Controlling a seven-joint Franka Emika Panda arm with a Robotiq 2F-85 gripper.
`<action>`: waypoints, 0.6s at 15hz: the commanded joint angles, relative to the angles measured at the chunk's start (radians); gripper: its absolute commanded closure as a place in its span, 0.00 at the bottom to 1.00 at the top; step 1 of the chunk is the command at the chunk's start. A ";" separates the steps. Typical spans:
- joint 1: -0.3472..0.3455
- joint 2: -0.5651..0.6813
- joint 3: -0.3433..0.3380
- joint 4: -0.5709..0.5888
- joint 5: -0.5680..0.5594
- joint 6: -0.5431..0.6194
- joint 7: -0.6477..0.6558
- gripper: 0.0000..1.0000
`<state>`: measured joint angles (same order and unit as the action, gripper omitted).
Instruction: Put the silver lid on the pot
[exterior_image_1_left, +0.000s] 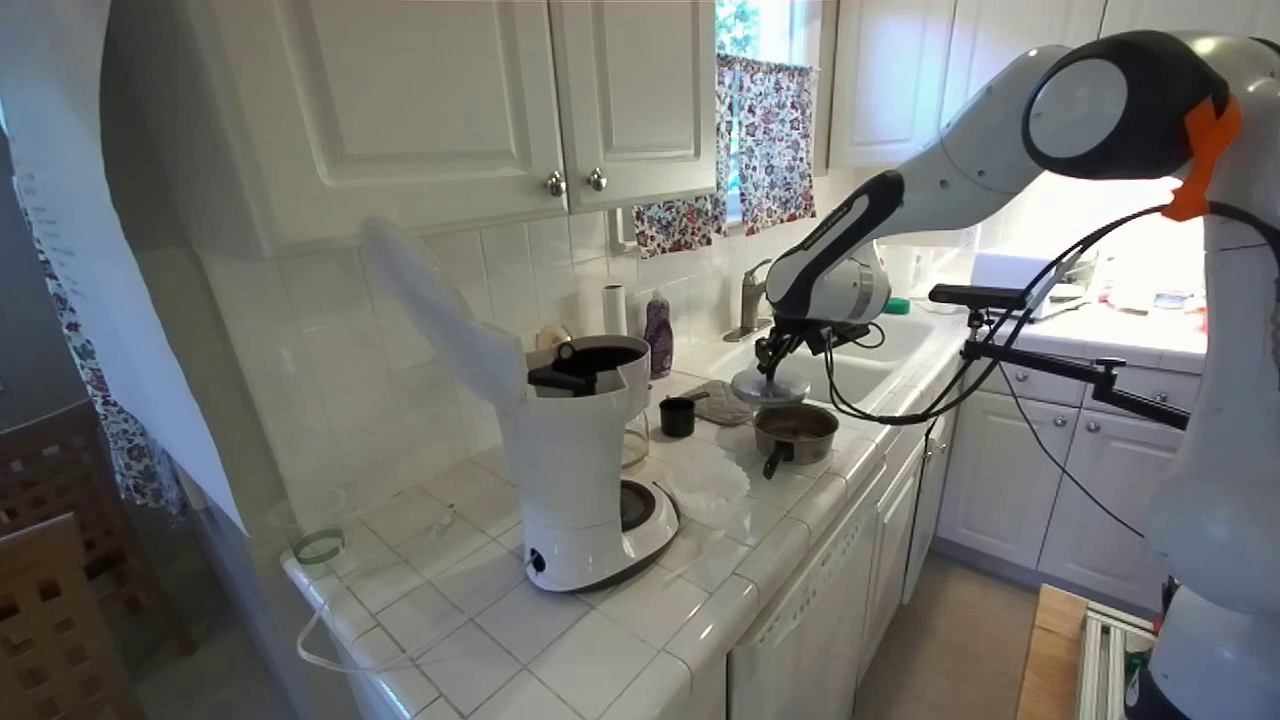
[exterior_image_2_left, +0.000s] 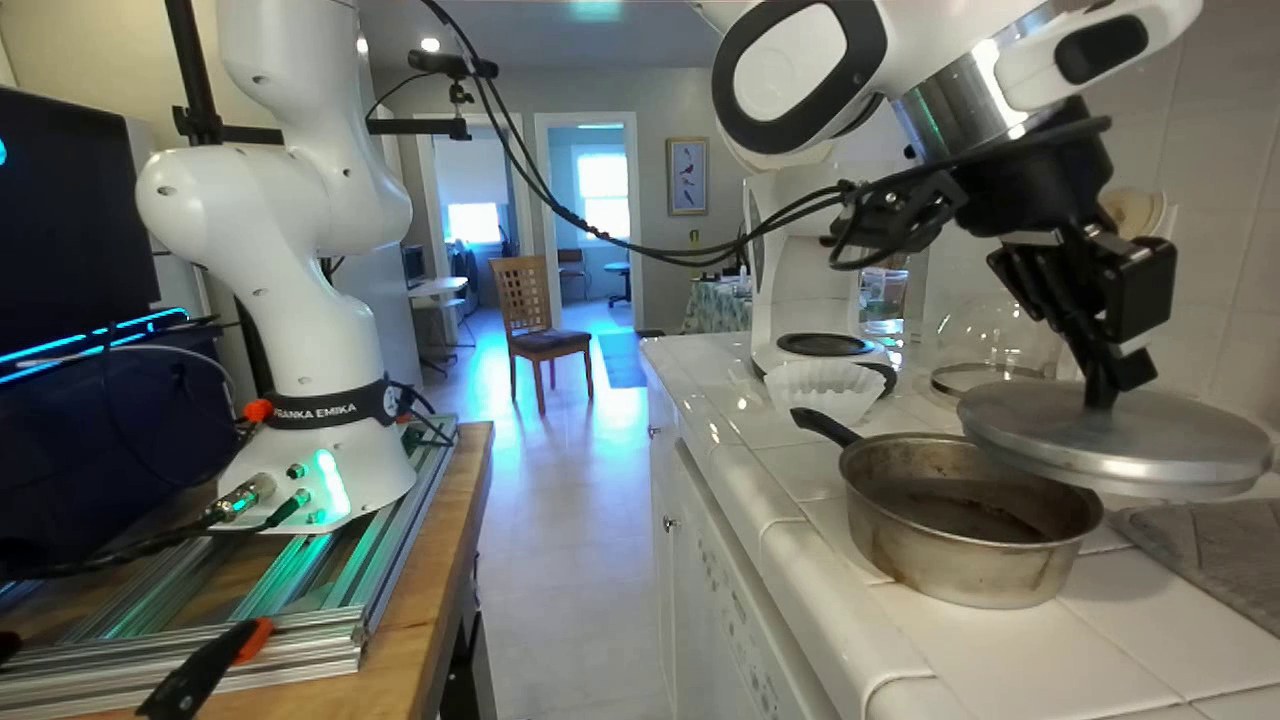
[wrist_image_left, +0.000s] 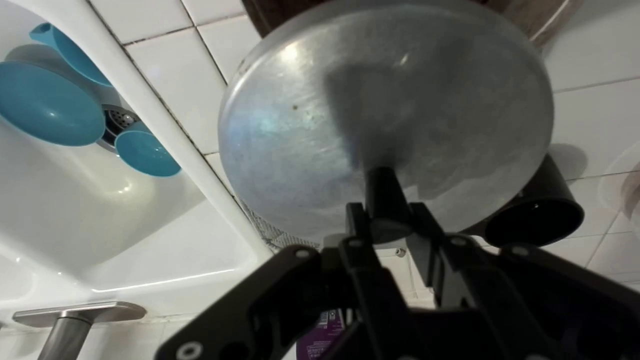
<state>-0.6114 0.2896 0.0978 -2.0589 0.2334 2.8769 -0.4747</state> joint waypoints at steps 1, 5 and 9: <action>-0.012 -0.076 0.020 -0.093 0.044 0.020 0.000 0.94; -0.014 -0.103 0.027 -0.136 0.071 0.017 -0.008 0.94; -0.012 -0.122 0.025 -0.173 0.083 0.021 -0.008 0.94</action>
<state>-0.6139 0.2115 0.1095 -2.1759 0.2780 2.8772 -0.4739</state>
